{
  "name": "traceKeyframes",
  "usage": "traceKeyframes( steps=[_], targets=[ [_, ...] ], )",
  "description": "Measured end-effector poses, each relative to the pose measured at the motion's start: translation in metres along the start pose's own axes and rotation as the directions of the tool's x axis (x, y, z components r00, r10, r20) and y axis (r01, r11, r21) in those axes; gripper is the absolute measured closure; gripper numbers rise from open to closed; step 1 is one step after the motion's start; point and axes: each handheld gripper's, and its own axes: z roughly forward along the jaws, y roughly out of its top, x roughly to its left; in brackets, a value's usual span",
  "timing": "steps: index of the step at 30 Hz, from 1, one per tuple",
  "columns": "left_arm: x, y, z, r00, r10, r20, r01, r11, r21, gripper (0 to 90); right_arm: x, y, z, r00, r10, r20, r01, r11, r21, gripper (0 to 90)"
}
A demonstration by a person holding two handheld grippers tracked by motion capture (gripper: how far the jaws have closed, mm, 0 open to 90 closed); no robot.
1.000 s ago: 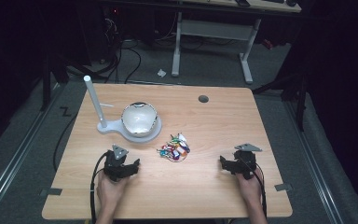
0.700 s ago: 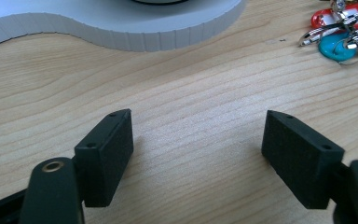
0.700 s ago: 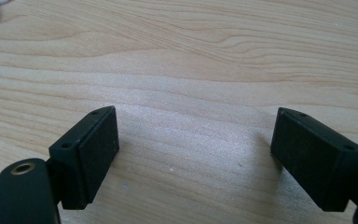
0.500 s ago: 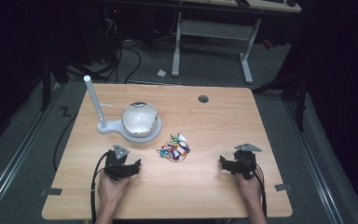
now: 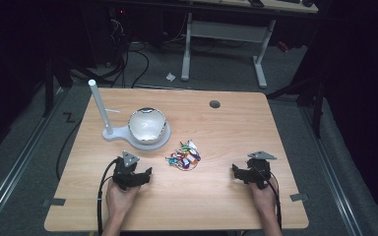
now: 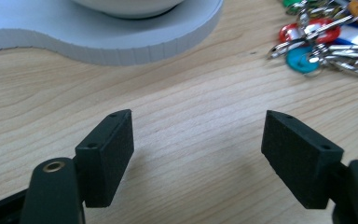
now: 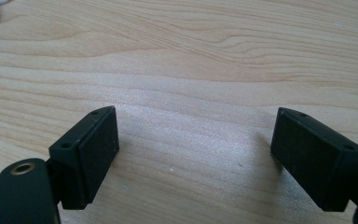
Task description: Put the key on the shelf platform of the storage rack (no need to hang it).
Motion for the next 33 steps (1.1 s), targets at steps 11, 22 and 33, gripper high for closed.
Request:
traceKeyframes(
  steps=[11,22,33],
  targets=[
    [-0.013,0.017,-0.005,0.9980,0.048,0.041,-0.048,0.9989,-0.005,25.7,0.000,0.000,0.000,1.0000,0.000,-0.001,0.000,1.000,0.000,15.2],
    [-0.024,0.034,-0.007,0.9936,0.082,0.078,-0.081,0.9966,-0.016,25.6,0.000,0.000,0.000,1.0000,0.000,-0.001,0.000,1.000,0.000,15.2],
    [-0.033,0.051,-0.004,0.9872,0.106,0.119,-0.104,0.9943,-0.024,27.9,0.000,0.000,0.000,1.0000,0.000,-0.002,0.000,1.000,0.000,15.2]
  ],
)
